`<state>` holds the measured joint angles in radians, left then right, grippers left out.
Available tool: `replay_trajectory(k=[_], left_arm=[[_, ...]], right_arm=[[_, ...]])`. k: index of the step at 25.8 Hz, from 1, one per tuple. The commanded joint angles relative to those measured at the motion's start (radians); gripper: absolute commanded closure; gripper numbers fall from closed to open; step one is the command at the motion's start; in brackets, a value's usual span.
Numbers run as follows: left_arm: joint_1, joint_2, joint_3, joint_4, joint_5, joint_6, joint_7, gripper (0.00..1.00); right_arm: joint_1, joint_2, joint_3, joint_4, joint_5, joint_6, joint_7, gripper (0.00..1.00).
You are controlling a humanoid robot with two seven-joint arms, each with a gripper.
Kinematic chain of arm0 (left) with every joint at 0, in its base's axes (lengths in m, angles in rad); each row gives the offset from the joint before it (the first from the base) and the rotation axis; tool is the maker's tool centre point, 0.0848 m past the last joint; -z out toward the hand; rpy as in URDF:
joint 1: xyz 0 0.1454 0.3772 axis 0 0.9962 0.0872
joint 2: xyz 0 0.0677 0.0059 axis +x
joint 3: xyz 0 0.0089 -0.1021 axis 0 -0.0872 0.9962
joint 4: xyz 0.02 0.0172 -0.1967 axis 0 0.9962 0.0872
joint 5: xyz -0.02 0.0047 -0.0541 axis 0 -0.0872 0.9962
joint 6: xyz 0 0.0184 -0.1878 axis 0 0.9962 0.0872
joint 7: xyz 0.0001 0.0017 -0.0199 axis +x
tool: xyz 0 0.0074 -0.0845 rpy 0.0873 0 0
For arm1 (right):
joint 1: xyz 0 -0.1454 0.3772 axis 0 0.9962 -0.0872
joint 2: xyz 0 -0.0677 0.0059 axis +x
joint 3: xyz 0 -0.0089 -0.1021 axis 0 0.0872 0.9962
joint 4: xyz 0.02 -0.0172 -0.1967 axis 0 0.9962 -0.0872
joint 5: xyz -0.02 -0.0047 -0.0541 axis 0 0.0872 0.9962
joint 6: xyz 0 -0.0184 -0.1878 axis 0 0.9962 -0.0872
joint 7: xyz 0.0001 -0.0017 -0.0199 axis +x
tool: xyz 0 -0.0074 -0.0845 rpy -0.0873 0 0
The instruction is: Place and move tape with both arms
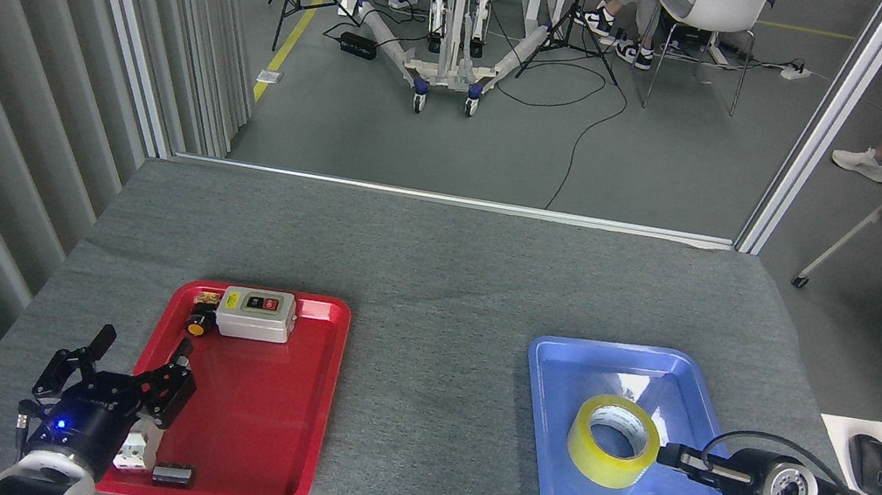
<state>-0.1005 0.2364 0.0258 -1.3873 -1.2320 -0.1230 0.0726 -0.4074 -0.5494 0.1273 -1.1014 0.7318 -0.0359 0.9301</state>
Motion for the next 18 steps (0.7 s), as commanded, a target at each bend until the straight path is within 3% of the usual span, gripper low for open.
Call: replay_trajectory(k=[1, 5, 9, 12, 14, 16, 18], left_arm=[[0.001, 0.000, 0.002, 0.001, 0.000, 0.000, 0.001, 0.00], [0.001, 0.000, 0.002, 0.001, 0.000, -0.003, 0.003, 0.00], [0.001, 0.000, 0.002, 0.001, 0.002, -0.012, 0.003, 0.00], [0.001, -0.002, 0.002, 0.001, 0.002, -0.014, 0.003, 0.00], [-0.001, -0.002, 0.002, 0.002, 0.002, -0.012, 0.003, 0.00], [-0.002, -0.002, 0.002, 0.002, 0.003, -0.012, 0.003, 0.00], [-0.002, -0.002, 0.002, 0.004, 0.002, -0.012, 0.010, 0.00]], right_arm=[[0.001, -0.003, 0.000, -0.002, -0.002, -0.002, -0.002, 0.49], [0.002, -0.009, -0.003, -0.025, 0.000, -0.047, -0.036, 0.48], [0.022, -0.006, -0.020, -0.054, 0.032, -0.137, -0.201, 0.49], [0.062, 0.009, -0.026, -0.058, 0.187, -0.147, -0.436, 0.49], [0.105, 0.048, -0.040, -0.074, 0.321, -0.151, -0.623, 0.45], [0.162, 0.095, -0.095, -0.100, 0.462, -0.153, -0.755, 0.36], [0.217, 0.137, -0.146, -0.130, 0.567, -0.153, -0.833, 0.21]])
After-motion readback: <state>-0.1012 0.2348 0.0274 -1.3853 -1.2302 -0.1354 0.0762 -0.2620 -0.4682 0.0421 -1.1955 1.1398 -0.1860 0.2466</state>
